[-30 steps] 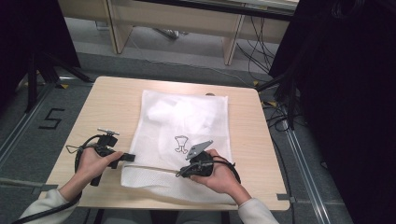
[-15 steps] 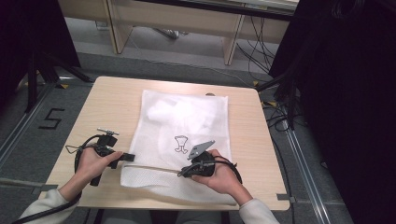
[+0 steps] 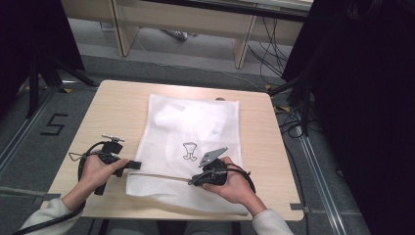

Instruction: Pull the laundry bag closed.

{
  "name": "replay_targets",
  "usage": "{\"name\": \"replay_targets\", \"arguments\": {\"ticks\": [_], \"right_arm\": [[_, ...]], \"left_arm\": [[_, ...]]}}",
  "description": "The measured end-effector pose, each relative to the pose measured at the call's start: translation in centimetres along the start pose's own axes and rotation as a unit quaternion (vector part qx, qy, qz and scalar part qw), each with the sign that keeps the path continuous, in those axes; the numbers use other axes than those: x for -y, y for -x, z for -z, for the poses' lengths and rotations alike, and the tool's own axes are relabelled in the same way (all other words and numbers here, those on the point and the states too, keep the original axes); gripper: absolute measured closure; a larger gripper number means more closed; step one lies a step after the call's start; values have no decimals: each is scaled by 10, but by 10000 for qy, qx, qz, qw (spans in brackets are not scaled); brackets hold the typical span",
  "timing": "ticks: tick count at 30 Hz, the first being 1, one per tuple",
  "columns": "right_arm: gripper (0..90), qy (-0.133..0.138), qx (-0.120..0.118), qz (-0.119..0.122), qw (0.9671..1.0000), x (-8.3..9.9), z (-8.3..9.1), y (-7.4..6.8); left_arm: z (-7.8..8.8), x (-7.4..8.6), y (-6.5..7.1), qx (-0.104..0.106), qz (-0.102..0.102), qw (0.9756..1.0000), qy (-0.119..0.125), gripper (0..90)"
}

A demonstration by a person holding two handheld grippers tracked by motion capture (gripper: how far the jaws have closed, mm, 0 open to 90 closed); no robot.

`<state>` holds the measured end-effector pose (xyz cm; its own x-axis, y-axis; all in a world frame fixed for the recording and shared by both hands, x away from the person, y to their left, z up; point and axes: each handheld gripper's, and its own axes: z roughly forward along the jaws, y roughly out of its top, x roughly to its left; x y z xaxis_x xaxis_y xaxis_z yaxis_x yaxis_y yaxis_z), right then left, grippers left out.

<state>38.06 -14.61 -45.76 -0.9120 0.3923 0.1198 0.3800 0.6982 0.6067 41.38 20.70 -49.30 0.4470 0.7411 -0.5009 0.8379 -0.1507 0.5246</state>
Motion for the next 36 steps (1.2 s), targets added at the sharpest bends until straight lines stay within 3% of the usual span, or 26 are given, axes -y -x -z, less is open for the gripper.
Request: {"name": "replay_targets", "arguments": {"ticks": [17,36], "right_arm": [[824,19,18,-114,9999,6,7,3],[824,-38,3,-19,10000,9,9,6]], "left_arm": [[-1,0,0,13,17,10000,-7,852],[-1,0,-1,20,22,10000,-17,851]]}}
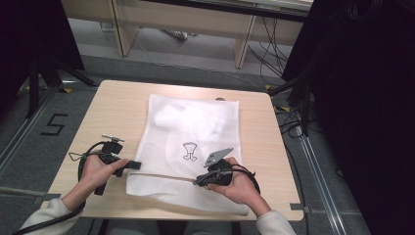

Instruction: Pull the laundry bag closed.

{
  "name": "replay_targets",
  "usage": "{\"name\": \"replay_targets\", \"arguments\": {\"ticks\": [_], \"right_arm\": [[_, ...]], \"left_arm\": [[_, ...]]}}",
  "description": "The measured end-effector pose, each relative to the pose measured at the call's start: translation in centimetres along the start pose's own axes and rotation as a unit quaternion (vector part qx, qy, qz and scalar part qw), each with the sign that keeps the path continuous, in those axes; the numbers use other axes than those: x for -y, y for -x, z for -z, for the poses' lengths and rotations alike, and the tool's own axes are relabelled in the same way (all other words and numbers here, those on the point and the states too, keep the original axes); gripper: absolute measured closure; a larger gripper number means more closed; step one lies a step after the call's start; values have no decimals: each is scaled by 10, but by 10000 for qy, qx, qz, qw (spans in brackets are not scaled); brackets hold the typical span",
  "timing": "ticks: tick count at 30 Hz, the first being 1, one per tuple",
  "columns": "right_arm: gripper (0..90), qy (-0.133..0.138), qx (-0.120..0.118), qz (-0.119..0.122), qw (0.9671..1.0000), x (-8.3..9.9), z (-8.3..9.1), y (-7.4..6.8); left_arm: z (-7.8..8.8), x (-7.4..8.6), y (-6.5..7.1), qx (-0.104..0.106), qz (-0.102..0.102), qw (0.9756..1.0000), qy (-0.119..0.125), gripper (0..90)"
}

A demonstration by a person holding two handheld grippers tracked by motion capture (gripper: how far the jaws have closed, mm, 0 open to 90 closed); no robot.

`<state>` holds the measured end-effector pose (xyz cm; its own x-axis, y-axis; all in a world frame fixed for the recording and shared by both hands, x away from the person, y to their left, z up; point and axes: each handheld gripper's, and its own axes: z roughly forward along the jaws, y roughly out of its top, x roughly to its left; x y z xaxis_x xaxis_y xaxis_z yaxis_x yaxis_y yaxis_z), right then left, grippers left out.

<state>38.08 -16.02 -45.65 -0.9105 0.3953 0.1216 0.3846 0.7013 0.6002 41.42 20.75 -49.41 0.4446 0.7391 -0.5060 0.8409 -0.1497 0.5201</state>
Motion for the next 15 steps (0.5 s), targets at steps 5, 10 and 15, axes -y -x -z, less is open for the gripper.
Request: {"name": "replay_targets", "arguments": {"ticks": [5,10,15], "right_arm": [[824,4,4,-12,10000,0,1,0],[824,37,12,-45,10000,2,2,0],[824,5,36,-36,10000,3,3,1]], "left_arm": [[0,0,0,-28,-10,10000,-11,851],[0,0,0,-4,-6,10000,5,851],[0,0,0,3,7,10000,9,851]]}}
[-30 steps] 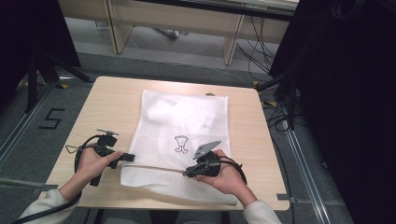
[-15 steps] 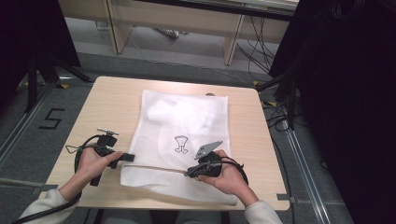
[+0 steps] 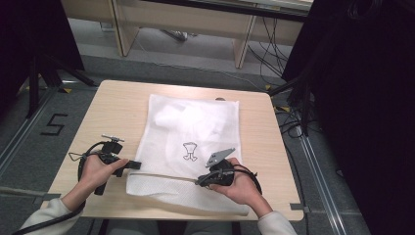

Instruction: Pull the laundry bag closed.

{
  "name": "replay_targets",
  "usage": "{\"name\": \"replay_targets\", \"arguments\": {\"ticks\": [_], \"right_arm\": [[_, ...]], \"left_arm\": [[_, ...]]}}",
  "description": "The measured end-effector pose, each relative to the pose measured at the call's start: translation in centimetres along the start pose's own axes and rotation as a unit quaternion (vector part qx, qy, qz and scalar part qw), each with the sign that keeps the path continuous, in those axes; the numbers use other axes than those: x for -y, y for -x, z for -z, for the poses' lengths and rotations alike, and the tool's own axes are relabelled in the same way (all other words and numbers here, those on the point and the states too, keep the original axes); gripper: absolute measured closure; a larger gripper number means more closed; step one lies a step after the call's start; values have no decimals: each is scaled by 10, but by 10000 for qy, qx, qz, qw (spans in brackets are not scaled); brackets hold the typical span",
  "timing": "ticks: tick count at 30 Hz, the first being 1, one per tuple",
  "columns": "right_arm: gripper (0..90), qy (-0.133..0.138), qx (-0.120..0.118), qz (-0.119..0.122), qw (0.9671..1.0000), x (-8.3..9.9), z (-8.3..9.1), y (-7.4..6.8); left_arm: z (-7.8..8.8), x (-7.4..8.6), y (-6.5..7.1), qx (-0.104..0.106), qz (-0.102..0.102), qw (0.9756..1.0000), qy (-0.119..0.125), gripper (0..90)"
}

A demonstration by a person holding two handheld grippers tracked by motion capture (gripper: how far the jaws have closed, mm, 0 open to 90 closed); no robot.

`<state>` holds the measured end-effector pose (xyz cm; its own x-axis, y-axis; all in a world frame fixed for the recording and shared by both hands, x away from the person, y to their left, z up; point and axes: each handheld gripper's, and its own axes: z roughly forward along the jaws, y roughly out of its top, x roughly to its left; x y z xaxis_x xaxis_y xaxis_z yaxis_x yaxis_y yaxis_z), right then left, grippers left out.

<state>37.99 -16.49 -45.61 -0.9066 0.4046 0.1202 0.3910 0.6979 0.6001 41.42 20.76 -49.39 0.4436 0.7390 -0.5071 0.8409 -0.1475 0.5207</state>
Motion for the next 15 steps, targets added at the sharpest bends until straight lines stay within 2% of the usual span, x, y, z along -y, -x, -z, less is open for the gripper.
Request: {"name": "replay_targets", "arguments": {"ticks": [5,6,10,12,15], "right_arm": [[824,14,-9,-107,9999,3,2,0],[824,5,-10,-53,10000,3,3,1],[824,17,17,-81,10000,4,4,2],[824,44,-42,5,10000,4,3,3],[824,8,-4,-80,10000,4,4,2]], "left_arm": [[0,0,0,-5,0,10000,-10,851],[0,0,0,-4,-3,10000,-10,850],[-1,0,0,-2,6,10000,3,850],[0,0,0,-4,-2,10000,-5,850],[0,0,0,-8,3,10000,-8,850]]}}
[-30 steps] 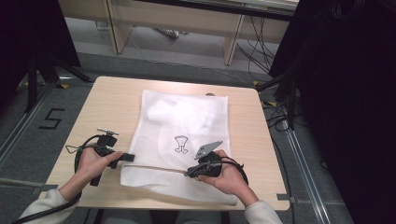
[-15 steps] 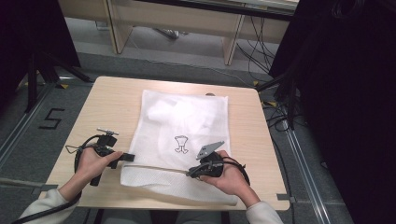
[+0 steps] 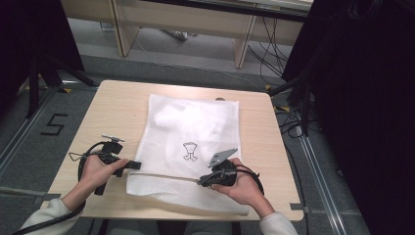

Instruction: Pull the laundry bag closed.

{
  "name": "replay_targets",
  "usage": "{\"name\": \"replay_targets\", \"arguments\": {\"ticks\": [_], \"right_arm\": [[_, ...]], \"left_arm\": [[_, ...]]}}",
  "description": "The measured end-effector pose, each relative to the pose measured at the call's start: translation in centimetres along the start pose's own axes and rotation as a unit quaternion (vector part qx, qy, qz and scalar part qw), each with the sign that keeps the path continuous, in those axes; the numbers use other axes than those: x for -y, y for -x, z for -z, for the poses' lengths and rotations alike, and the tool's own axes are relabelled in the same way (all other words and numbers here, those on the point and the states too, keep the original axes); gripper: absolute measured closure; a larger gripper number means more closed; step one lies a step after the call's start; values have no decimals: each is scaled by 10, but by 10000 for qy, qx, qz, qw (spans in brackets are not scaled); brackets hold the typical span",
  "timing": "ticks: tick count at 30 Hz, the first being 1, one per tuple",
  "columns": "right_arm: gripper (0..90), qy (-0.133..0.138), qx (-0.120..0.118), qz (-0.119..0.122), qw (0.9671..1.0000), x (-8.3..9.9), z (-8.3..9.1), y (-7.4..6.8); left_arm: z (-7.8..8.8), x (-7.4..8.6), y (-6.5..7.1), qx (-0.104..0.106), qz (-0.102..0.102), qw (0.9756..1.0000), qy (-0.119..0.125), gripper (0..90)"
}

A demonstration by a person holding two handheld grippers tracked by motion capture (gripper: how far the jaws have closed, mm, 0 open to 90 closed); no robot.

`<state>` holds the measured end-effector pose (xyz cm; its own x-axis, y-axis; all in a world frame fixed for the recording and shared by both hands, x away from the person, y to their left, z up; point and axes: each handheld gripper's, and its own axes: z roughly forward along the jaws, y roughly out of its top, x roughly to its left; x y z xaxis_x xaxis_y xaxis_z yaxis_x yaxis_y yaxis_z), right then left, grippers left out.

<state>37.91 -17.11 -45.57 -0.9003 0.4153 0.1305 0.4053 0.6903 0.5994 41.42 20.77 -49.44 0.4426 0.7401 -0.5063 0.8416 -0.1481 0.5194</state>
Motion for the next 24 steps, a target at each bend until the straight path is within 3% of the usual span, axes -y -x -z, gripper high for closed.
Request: {"name": "replay_targets", "arguments": {"ticks": [24], "right_arm": [[824,58,35,-79,9999,8,6,4]], "left_arm": [[-1,0,1,-23,-9,10000,-11,849]]}}
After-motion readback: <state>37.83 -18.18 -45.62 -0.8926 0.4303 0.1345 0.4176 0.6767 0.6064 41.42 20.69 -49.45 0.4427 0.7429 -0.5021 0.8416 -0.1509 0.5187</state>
